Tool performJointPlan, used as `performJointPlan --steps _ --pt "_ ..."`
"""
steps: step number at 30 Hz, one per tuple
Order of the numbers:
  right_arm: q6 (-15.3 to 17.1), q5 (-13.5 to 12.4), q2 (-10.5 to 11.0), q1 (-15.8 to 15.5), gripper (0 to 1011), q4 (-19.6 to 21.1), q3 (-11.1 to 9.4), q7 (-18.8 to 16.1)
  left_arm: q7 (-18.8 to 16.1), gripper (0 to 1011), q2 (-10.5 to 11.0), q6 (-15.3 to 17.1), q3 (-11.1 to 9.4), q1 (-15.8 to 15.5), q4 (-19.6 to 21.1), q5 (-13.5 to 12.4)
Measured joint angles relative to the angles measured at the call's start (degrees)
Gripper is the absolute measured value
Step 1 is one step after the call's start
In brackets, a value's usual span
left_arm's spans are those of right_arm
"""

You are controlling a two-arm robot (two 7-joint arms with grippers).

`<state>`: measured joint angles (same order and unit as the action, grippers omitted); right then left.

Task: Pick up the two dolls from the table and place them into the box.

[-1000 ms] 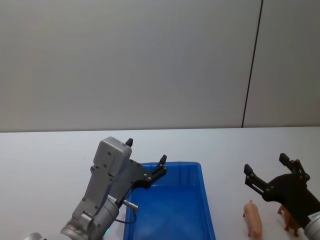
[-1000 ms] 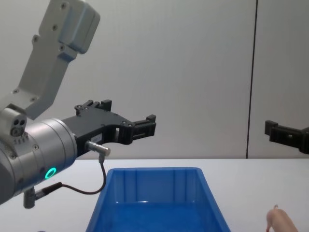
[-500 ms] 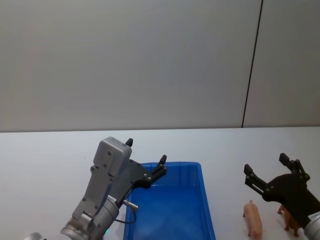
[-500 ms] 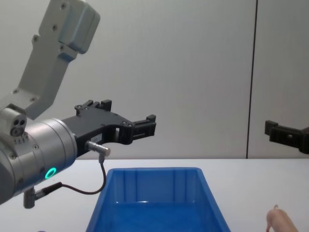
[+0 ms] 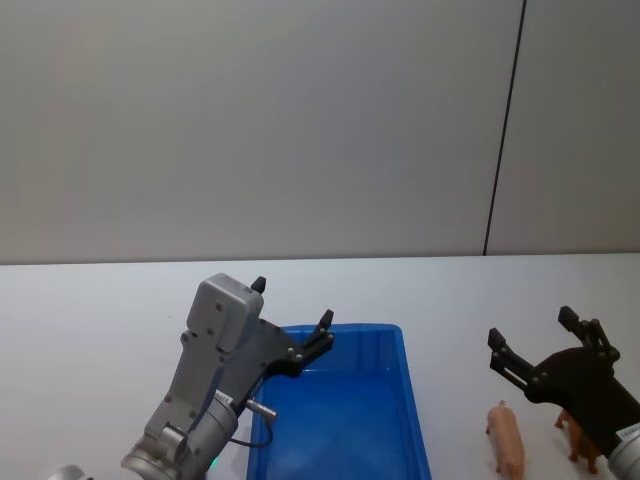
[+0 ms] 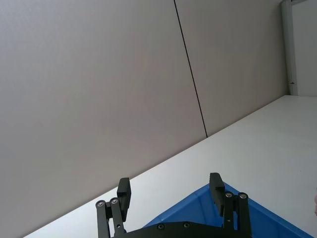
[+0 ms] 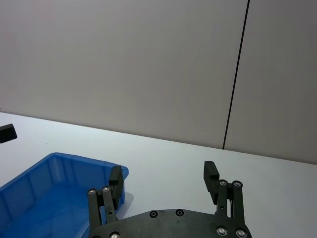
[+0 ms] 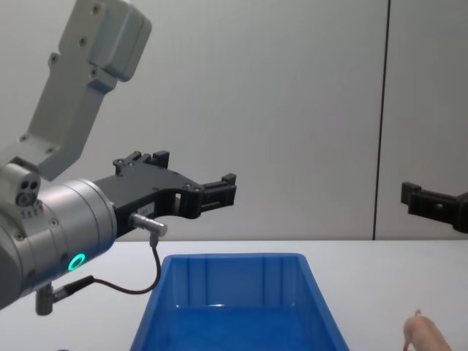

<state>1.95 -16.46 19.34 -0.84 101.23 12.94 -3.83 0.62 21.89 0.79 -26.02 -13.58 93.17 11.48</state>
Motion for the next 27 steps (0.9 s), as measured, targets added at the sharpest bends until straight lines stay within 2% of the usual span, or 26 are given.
performJointPlan --steps 21,27 --pt "0.0 0.0 0.0 0.0 1001 0.0 0.0 0.0 0.0 1002 0.0 0.0 0.0 0.0 0.0 0.0" --pt "0.4 0.0 0.1 -0.5 1001 0.3 -0.3 1.2 0.0 1002 0.0 0.0 0.0 0.0 0.0 0.0"
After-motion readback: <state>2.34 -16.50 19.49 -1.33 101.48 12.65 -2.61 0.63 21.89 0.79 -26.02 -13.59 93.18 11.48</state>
